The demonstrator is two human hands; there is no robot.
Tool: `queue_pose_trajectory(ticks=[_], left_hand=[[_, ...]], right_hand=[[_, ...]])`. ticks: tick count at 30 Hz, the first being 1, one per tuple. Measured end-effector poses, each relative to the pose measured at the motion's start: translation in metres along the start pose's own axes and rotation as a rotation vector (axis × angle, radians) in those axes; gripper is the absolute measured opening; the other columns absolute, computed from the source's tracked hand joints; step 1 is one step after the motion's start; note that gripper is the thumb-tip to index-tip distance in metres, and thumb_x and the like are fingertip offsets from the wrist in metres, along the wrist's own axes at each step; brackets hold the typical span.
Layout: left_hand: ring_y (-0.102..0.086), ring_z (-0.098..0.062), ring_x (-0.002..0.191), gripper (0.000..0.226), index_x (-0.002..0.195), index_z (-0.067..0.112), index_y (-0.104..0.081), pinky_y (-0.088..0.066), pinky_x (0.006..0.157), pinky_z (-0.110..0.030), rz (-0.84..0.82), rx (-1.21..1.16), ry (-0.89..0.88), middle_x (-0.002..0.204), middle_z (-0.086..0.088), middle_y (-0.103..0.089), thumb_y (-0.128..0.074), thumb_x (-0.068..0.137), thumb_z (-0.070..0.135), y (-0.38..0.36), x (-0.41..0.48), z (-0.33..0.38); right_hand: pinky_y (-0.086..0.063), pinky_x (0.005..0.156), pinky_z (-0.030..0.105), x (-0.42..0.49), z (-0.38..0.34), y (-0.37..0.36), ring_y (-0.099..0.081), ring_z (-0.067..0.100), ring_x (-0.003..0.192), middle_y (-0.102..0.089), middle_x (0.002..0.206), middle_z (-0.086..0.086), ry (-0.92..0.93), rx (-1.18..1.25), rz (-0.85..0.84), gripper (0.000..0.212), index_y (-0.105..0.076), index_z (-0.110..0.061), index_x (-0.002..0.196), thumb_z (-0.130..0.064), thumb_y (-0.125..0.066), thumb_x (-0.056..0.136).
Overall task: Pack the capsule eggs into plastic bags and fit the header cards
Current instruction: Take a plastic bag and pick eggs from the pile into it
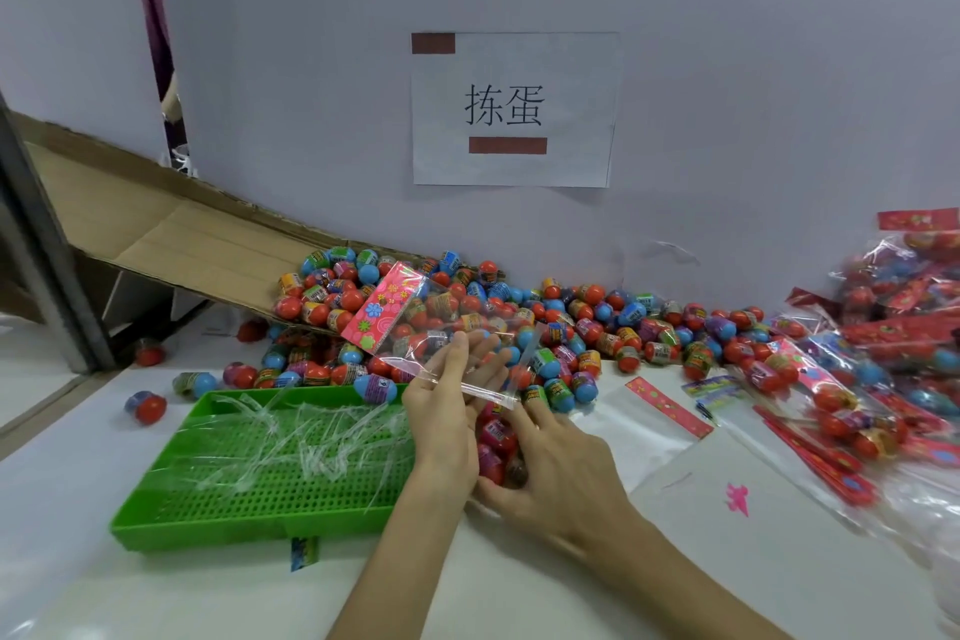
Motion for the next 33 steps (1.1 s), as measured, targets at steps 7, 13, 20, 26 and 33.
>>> queue_pose_trajectory(ticks=[7, 13, 20, 26, 33], left_hand=[[-0.079, -0.03, 0.091, 0.028, 0.106, -0.002, -0.074, -0.063, 0.07, -0.031, 0.007, -0.036, -0.004, 0.104, -0.02, -0.078, -0.064, 0.101, 0.024, 0.001, 0.0, 0.001], [-0.079, -0.03, 0.087, 0.024, 0.086, 0.006, -0.08, -0.063, 0.066, -0.031, 0.032, -0.11, 0.032, 0.102, -0.021, -0.078, -0.065, 0.099, 0.021, 0.002, 0.0, 0.002], [-0.079, -0.026, 0.081, 0.02, 0.095, 0.004, -0.077, -0.064, 0.066, -0.034, 0.066, -0.113, 0.063, 0.097, -0.02, -0.078, -0.065, 0.101, 0.02, 0.006, 0.001, 0.0], [-0.079, -0.028, 0.085, 0.018, 0.102, 0.001, -0.072, -0.065, 0.072, -0.036, 0.065, -0.117, 0.06, 0.1, -0.019, -0.078, -0.065, 0.1, 0.018, 0.007, 0.003, 0.0], [-0.079, -0.03, 0.089, 0.021, 0.095, 0.004, -0.074, -0.065, 0.078, -0.037, -0.003, -0.093, 0.045, 0.099, -0.019, -0.076, -0.061, 0.102, 0.019, 0.004, 0.005, 0.001]], right_hand=[[-0.041, 0.061, 0.027, -0.001, -0.012, -0.002, -0.06, 0.009, 0.091, -0.054, 0.122, -0.018, 0.073, 0.048, -0.01, 0.063, -0.035, -0.041, 0.135, -0.079, -0.036, 0.084], [-0.048, 0.063, 0.028, 0.0, -0.016, -0.006, -0.059, 0.009, 0.097, -0.054, 0.128, -0.019, 0.117, 0.048, -0.059, 0.056, -0.038, -0.043, 0.136, -0.064, -0.043, 0.085], [-0.033, 0.057, 0.02, 0.008, -0.028, -0.01, -0.06, 0.011, 0.096, -0.052, 0.134, -0.015, 0.115, 0.069, -0.102, 0.057, -0.037, -0.039, 0.138, -0.061, -0.045, 0.086], [-0.043, 0.07, 0.028, 0.028, -0.032, -0.015, -0.064, 0.018, 0.1, -0.061, 0.129, -0.008, 0.05, 0.036, -0.095, 0.059, -0.048, -0.034, 0.137, -0.061, -0.057, 0.086], [-0.042, 0.069, 0.024, 0.025, -0.026, -0.011, -0.063, 0.012, 0.099, -0.064, 0.124, -0.012, 0.089, 0.058, -0.005, 0.063, -0.054, -0.036, 0.135, -0.068, -0.059, 0.082]])
Point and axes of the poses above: each hand's wrist, its own x-axis towards the middle knuckle, its own y-axis out of the back of the hand, z = x × y, the point moved 9 cm from there along x, towards the middle knuckle
